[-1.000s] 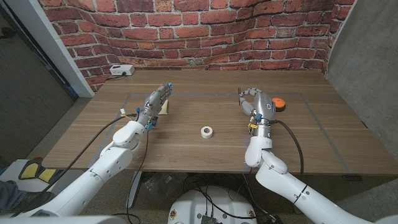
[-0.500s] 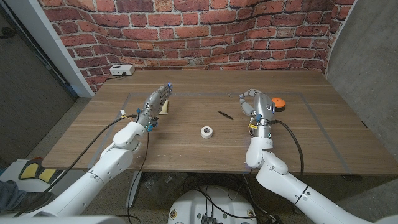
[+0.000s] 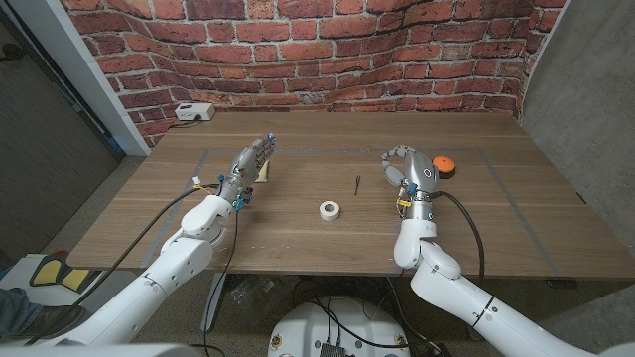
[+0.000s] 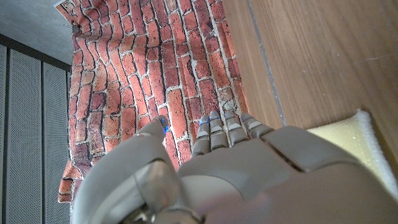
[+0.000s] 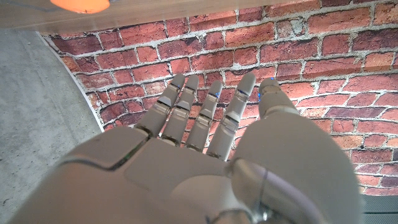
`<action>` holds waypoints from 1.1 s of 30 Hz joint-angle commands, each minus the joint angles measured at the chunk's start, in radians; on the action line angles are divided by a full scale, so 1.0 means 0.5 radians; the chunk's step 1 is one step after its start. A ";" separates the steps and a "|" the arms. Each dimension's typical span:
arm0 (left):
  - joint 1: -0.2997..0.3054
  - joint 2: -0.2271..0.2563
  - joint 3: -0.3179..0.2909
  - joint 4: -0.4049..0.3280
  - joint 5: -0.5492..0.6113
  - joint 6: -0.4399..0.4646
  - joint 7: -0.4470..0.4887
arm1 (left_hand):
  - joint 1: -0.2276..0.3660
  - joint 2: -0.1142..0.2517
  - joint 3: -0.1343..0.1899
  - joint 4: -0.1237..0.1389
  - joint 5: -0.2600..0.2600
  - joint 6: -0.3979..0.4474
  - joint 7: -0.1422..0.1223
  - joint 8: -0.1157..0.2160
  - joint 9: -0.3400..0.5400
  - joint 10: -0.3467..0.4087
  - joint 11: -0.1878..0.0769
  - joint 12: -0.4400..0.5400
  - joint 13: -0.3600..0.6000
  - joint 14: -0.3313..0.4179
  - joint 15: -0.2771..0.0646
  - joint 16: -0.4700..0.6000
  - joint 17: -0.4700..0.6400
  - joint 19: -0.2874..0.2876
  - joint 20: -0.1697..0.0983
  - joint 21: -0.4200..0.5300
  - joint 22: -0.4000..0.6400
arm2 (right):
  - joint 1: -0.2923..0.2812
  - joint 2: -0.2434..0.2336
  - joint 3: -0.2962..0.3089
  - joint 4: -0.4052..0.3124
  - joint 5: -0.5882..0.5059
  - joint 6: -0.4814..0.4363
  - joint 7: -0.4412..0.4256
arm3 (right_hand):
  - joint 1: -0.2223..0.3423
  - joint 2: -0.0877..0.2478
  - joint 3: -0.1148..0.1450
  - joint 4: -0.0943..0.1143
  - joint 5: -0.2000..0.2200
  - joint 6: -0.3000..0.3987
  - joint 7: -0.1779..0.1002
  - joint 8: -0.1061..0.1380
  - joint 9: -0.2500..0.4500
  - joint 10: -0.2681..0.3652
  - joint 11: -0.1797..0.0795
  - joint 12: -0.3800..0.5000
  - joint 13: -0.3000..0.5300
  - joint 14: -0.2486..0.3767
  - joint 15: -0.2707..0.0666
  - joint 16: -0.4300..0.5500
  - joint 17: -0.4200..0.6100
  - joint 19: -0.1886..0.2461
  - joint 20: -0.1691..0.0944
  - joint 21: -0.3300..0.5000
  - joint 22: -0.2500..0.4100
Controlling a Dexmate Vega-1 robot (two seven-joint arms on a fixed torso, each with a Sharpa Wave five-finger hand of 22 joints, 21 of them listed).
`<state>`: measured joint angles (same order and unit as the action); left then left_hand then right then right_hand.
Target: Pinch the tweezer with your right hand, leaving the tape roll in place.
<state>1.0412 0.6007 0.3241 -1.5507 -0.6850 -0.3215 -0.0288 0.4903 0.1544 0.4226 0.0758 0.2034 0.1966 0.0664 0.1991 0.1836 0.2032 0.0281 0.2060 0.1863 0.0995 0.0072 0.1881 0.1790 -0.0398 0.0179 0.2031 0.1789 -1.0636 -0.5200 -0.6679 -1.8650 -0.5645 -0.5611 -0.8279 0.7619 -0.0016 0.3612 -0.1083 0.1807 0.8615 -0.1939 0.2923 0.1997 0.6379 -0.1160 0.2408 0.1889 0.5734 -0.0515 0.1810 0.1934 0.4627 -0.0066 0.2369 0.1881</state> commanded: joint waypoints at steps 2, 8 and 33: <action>0.013 0.013 0.001 -0.021 0.005 0.011 0.004 | -0.009 -0.005 0.017 0.002 -0.005 0.006 0.001 -0.010 0.004 0.008 -0.015 -0.011 0.007 -0.004 -0.011 -0.006 0.004 -0.014 0.001 0.007 0.008 | -0.002 -0.114 0.025 -0.057 0.097 0.128 0.138 | -0.108 0.026 -0.007 0.045 -0.003 -0.242 0.085 -0.132 -0.001 -0.037 0.040 -0.018 0.011 -0.037 0.035 0.008 0.008 -0.027 0.024 -0.016 0.013; 0.010 0.016 0.005 -0.022 0.001 0.016 -0.008 | -0.011 -0.006 0.020 0.002 -0.006 0.008 -0.003 -0.010 0.004 0.006 -0.014 -0.011 0.007 -0.001 -0.011 -0.005 0.004 -0.013 0.000 0.007 0.008 | -0.013 -0.169 0.073 -0.072 0.193 0.284 0.204 | -0.262 0.096 -0.022 0.111 0.012 -0.525 0.202 -0.229 0.000 -0.118 0.130 -0.043 0.013 -0.157 0.095 -0.003 0.011 -0.093 0.040 -0.039 0.015; 0.021 0.037 -0.004 -0.039 0.013 0.010 -0.008 | -0.026 -0.019 0.022 0.004 -0.012 0.011 -0.003 -0.009 0.004 0.013 -0.012 -0.009 0.007 0.002 -0.011 -0.003 0.005 -0.009 -0.003 0.010 0.008 | -0.039 -0.227 0.399 0.109 0.885 1.229 0.492 | -0.539 0.137 -0.098 0.202 0.017 -0.680 0.389 -0.217 0.005 -0.201 0.315 -0.048 0.016 -0.312 0.144 -0.002 0.000 -0.073 0.012 -0.022 0.011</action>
<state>1.0488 0.6142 0.3256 -1.5689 -0.6794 -0.3137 -0.0286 0.4810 0.1451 0.4296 0.0771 0.1995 0.1966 0.0665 0.1991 0.1836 0.2032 0.0282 0.2060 0.1864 0.0995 0.0072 0.1881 0.1790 -0.0398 0.0179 0.2031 0.1789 -1.0789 -0.6329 -0.5370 -1.8559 -0.2891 -0.1433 -0.6600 0.5067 0.0706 0.3173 -0.0092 0.1855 0.5293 -0.0049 0.1847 0.2000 0.5358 0.0203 0.2147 0.1933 0.4255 0.0232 0.1811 0.1905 0.4120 0.0015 0.2176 0.1904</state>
